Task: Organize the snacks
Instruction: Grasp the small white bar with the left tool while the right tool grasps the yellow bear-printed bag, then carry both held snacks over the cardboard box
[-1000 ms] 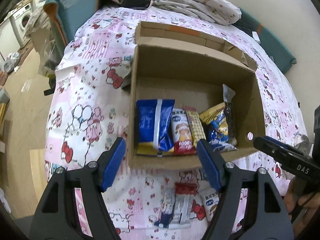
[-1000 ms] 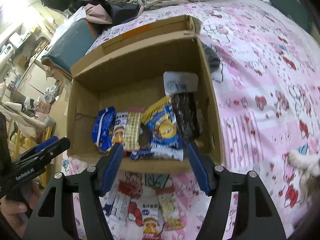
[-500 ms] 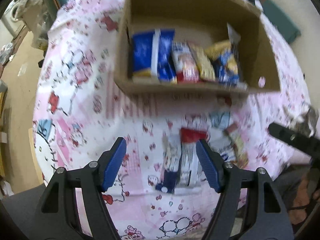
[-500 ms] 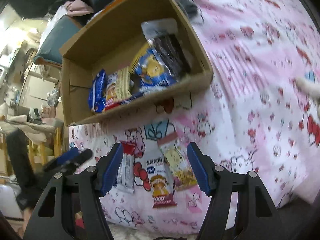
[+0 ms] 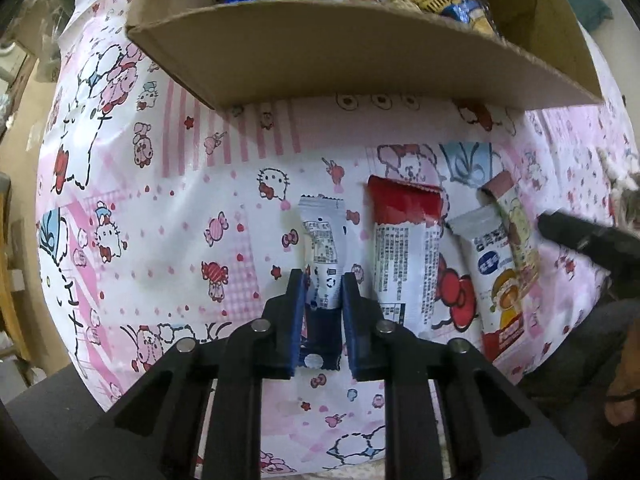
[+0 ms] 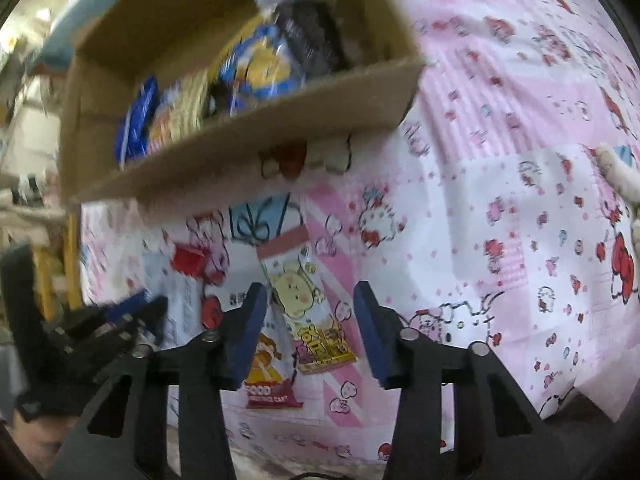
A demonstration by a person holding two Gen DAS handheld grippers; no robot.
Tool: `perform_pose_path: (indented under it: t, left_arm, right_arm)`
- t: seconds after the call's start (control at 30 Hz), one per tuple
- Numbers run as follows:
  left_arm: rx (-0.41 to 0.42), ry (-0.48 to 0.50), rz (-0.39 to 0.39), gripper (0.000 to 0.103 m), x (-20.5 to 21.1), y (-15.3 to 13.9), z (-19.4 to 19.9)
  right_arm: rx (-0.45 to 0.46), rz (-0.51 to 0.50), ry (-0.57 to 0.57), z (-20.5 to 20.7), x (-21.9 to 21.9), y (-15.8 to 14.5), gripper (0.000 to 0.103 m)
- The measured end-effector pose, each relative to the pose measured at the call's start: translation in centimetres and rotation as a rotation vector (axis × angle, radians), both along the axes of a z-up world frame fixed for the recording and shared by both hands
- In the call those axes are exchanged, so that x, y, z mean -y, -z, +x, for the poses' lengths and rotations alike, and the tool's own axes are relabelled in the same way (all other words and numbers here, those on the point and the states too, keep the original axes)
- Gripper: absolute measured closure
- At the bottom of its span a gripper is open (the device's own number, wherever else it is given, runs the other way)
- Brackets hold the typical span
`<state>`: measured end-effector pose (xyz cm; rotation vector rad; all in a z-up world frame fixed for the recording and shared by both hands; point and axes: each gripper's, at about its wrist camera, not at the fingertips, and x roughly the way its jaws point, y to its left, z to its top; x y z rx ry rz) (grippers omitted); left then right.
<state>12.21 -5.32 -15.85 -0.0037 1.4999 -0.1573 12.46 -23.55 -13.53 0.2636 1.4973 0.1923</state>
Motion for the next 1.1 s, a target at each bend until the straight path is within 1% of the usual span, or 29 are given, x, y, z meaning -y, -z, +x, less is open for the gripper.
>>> perform_pose_path:
  t: [0.07, 0.13, 0.17, 0.23, 0.37, 0.47, 0.6, 0.7, 0.77, 0.87, 0.9, 1.0, 1.1]
  left_arm:
    - [0.011, -0.021, -0.005, 0.088, -0.5, -0.5, 0.2]
    - [0.021, -0.035, -0.009, 0.088, -1.2, -1.0, 0.4]
    - [0.025, -0.040, -0.013, 0.088, -1.4, -1.3, 0.4]
    - [0.034, -0.042, -0.020, 0.088, -1.5, -1.6, 0.5]
    - [0.048, -0.047, -0.021, 0.088, -1.4, -2.2, 0.7]
    - [0.058, -0.049, -0.017, 0.088, -1.8, -2.4, 0.6]
    - [0.077, -0.050, -0.013, 0.088, -1.9, -3.2, 0.2]
    - [0.091, -0.071, -0.023, 0.088, -2.6, -4.0, -0.2]
    - [0.100, -0.090, -0.049, 0.088, -3.2, -4.9, -0.9]
    - [0.136, -0.088, -0.066, 0.088, -3.5, -6.6, -1.6]
    - [0.148, -0.095, -0.077, 0.088, -3.8, -7.2, -1.8]
    - [0.197, -0.126, -0.077, 0.088, -4.6, -9.0, -2.1]
    - [0.239, -0.148, -0.094, 0.088, -5.1, -10.8, -2.0]
  right_arm:
    - [-0.025, -0.028, -0.041, 0.0, -0.9, 0.9, 0.063]
    - [-0.043, -0.059, -0.097, 0.0, -1.9, 1.6, 0.071]
    - [-0.036, -0.081, -0.123, -0.1, -2.3, 1.6, 0.075]
    - [-0.020, -0.085, -0.131, -0.1, -2.4, 1.3, 0.076]
    - [0.008, -0.030, -0.086, -0.3, -1.4, 0.2, 0.076]
    - [0.023, -0.009, -0.060, -0.6, -0.6, -0.6, 0.076]
    - [0.043, 0.007, -0.054, -1.3, -0.4, -1.3, 0.076]
    - [0.057, 0.026, -0.053, -1.2, 0.0, -2.4, 0.076]
    - [0.069, 0.050, -0.058, -1.1, 0.1, -3.0, 0.076]
    - [0.096, 0.098, -0.075, -1.2, -0.1, -4.4, 0.076]
    - [0.102, 0.120, -0.078, -1.2, 0.0, -4.7, 0.076]
    - [0.116, 0.204, -0.072, -1.0, 0.2, -5.6, 0.076]
    - [0.161, 0.287, -0.078, -1.0, 0.3, -7.1, 0.076]
